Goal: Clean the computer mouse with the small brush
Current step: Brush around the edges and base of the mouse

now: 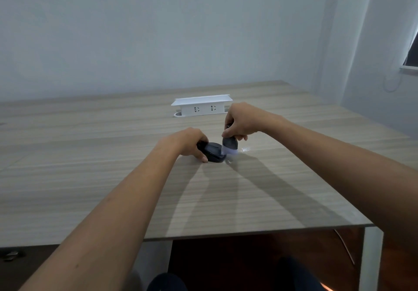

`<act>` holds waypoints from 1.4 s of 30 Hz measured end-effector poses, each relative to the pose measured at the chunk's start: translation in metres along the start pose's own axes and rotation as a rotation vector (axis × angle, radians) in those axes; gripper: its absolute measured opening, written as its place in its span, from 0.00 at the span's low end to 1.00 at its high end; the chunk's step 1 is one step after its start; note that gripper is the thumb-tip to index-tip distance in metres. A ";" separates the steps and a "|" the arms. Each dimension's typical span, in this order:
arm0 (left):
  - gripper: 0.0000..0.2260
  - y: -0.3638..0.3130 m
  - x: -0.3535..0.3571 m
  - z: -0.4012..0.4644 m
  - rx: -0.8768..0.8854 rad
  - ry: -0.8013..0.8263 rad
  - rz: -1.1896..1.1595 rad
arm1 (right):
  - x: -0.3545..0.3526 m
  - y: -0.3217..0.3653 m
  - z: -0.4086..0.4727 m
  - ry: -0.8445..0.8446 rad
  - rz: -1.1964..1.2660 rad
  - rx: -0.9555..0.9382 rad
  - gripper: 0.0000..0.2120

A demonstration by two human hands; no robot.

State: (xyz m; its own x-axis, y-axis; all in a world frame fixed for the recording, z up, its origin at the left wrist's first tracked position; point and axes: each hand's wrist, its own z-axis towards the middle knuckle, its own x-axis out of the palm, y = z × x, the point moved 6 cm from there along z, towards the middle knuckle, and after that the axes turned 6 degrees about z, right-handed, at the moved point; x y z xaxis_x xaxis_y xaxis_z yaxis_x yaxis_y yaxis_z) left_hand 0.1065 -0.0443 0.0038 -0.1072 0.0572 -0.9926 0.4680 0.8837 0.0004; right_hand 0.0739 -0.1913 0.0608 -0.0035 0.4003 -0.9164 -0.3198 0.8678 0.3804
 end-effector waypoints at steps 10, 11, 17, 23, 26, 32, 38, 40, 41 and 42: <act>0.23 0.000 0.000 -0.002 -0.014 -0.001 -0.018 | 0.005 0.008 -0.002 0.055 -0.001 -0.015 0.07; 0.23 0.000 0.000 -0.002 -0.014 -0.002 -0.015 | 0.002 0.007 -0.001 0.045 0.002 -0.009 0.07; 0.21 -0.002 0.000 -0.003 -0.011 -0.007 -0.007 | 0.007 0.004 -0.001 -0.043 -0.046 0.036 0.07; 0.22 -0.002 0.000 -0.003 -0.016 -0.004 -0.024 | 0.005 0.010 -0.005 0.066 0.010 0.017 0.07; 0.21 -0.002 0.000 -0.003 -0.014 -0.005 -0.017 | -0.002 0.005 -0.002 -0.025 -0.015 0.055 0.07; 0.21 -0.001 0.000 -0.002 -0.012 -0.008 -0.023 | 0.010 0.010 -0.008 0.014 0.013 0.055 0.07; 0.21 -0.001 0.000 0.000 -0.020 -0.012 -0.016 | -0.004 0.012 -0.006 -0.040 0.003 0.059 0.06; 0.20 -0.001 0.000 0.000 -0.023 -0.016 -0.022 | 0.000 0.012 -0.006 -0.046 -0.028 0.071 0.06; 0.20 -0.001 0.001 0.000 -0.024 -0.016 -0.026 | 0.004 0.014 -0.007 -0.031 -0.033 0.072 0.06; 0.20 0.000 0.001 -0.001 -0.025 -0.013 -0.028 | 0.007 0.015 -0.008 -0.009 -0.029 0.069 0.06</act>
State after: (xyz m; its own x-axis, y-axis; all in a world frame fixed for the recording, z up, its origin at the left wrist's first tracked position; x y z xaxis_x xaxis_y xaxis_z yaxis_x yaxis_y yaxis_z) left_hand 0.1056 -0.0444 0.0029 -0.1085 0.0261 -0.9938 0.4430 0.8962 -0.0249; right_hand 0.0618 -0.1777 0.0590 0.0136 0.3770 -0.9261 -0.2534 0.8973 0.3616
